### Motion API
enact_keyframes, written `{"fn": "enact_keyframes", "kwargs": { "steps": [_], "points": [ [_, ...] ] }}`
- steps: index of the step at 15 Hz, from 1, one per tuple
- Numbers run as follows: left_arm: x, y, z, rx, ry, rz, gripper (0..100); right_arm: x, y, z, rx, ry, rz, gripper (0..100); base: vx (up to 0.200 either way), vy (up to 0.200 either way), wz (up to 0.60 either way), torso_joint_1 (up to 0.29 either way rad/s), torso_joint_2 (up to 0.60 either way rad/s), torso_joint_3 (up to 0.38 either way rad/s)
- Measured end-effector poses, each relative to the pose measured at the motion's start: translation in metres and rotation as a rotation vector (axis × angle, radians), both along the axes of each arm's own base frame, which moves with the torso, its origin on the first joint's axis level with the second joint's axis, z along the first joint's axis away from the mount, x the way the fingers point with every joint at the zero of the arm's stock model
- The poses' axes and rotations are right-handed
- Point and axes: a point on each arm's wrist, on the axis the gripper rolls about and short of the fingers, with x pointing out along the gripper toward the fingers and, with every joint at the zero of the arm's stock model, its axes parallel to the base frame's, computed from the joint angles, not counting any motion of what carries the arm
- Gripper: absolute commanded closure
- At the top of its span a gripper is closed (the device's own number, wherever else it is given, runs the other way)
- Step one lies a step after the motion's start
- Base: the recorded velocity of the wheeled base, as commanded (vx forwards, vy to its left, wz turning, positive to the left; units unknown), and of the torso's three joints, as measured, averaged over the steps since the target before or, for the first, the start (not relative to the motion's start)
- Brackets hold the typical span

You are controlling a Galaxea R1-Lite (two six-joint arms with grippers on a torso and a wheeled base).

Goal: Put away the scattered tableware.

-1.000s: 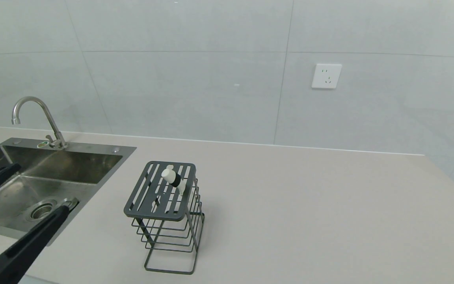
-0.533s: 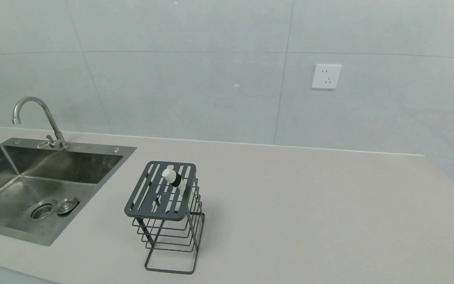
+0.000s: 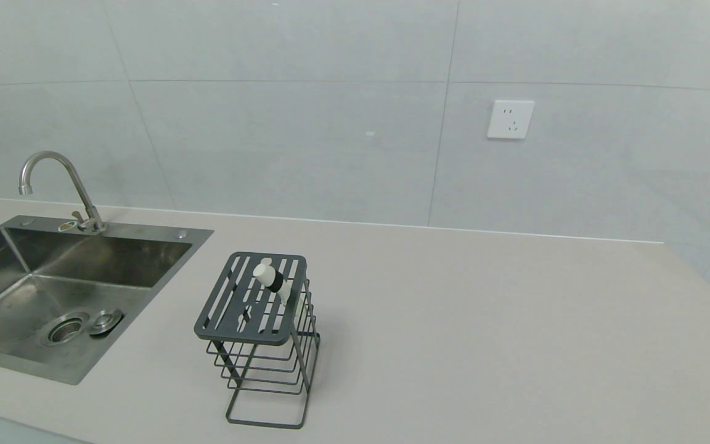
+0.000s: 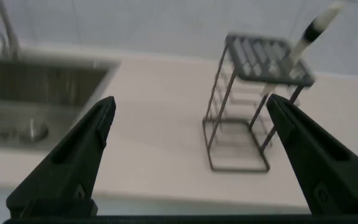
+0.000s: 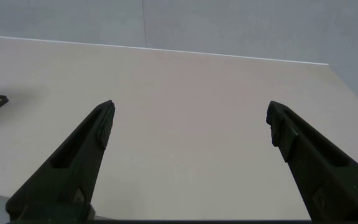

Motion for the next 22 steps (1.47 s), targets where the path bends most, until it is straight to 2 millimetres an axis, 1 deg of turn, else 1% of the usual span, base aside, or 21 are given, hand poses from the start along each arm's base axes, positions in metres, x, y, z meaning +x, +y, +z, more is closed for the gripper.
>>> {"fn": "enact_keyframes", "kwargs": {
  "steps": [3,6,10,11,13,15,16,20,22],
  "points": [
    [-0.0002,0.0007,0.0001,-0.002,-0.006,0.051,0,0.0000,0.0000,-0.0001,0.009,0.002,-0.003,0,0.000,0.000,0.00,0.000,0.00,0.000],
    [-0.0004,0.0022,0.0002,0.049,-0.008,0.124,0,0.0001,-0.0001,-0.0001,0.018,0.003,-0.005,0,0.000,0.000,0.00,0.000,0.00,0.000],
    [-0.0007,0.0037,0.0002,0.024,-0.008,0.194,0,0.0000,-0.0003,-0.0001,0.024,0.004,-0.019,0,0.000,0.000,0.00,0.000,0.00,0.000],
    [-0.0007,0.0037,0.0002,0.060,-0.005,0.192,0,0.0000,-0.0003,0.0000,0.024,0.003,-0.019,0,0.000,0.000,0.00,0.000,0.00,0.000],
    [-0.0004,0.0019,0.0001,0.102,-0.004,0.111,0,0.0000,-0.0003,0.0000,0.023,0.003,-0.016,0,0.000,0.000,0.00,0.000,0.00,0.000],
    [-0.0005,-0.0026,-0.0030,0.157,0.014,-0.097,0,0.0000,-0.0003,0.0001,0.023,0.003,-0.015,0,0.000,0.000,0.00,0.000,0.00,0.000],
    [-0.0009,-0.0035,-0.0072,0.182,0.050,-0.143,0,0.0000,-0.0003,0.0000,0.024,0.004,-0.016,0,0.000,0.000,0.00,0.000,0.00,0.000],
    [-0.0008,-0.0037,-0.0067,0.190,0.045,-0.150,0,0.0000,-0.0003,0.0002,0.026,0.004,-0.016,0,0.000,0.000,0.00,0.000,0.00,0.000],
    [-0.0008,-0.0042,-0.0066,0.165,0.049,-0.126,0,0.0000,-0.0003,0.0001,0.025,0.004,-0.016,0,0.000,0.000,0.00,0.000,0.00,0.000]
  ]
}}
